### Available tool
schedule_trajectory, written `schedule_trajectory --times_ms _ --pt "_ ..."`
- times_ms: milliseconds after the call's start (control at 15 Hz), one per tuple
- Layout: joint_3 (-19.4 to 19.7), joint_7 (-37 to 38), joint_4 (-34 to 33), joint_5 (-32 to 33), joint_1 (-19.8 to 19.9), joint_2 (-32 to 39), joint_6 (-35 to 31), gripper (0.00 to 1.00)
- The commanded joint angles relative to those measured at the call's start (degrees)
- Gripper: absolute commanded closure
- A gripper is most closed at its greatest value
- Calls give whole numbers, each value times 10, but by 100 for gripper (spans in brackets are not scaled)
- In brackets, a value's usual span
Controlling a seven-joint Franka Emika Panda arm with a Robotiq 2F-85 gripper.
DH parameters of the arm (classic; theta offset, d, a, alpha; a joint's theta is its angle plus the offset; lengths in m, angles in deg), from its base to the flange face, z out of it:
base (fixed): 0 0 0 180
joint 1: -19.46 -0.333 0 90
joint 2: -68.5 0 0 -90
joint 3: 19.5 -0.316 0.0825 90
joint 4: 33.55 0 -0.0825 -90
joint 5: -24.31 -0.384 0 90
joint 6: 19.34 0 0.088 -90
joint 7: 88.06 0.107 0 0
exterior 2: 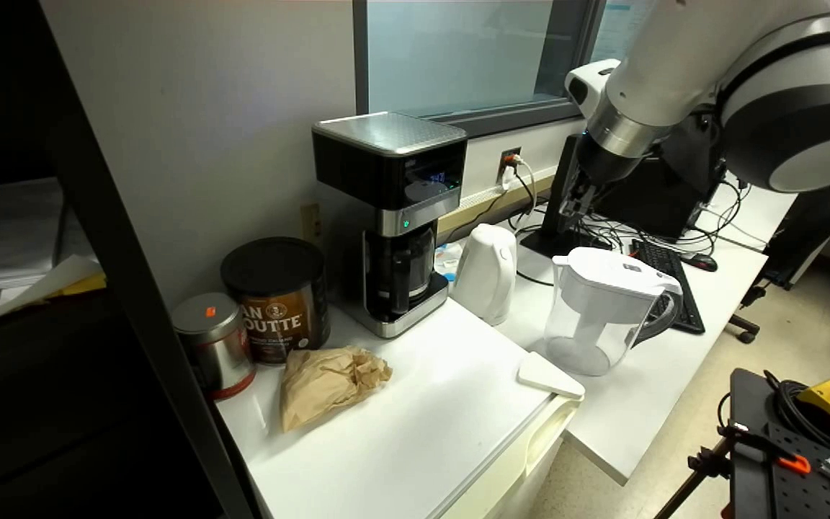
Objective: Press a button on the right side of the coffee maker
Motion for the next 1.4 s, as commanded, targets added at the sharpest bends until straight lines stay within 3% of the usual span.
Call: schedule_trajectory --times_ms 0,533,1333 --pt "6 52 -57 50 -13 59 -25 100" --pt "25 131 -157 125 -40 155 -71 100" --pt "65 161 -278 123 -75 265 -110 100"
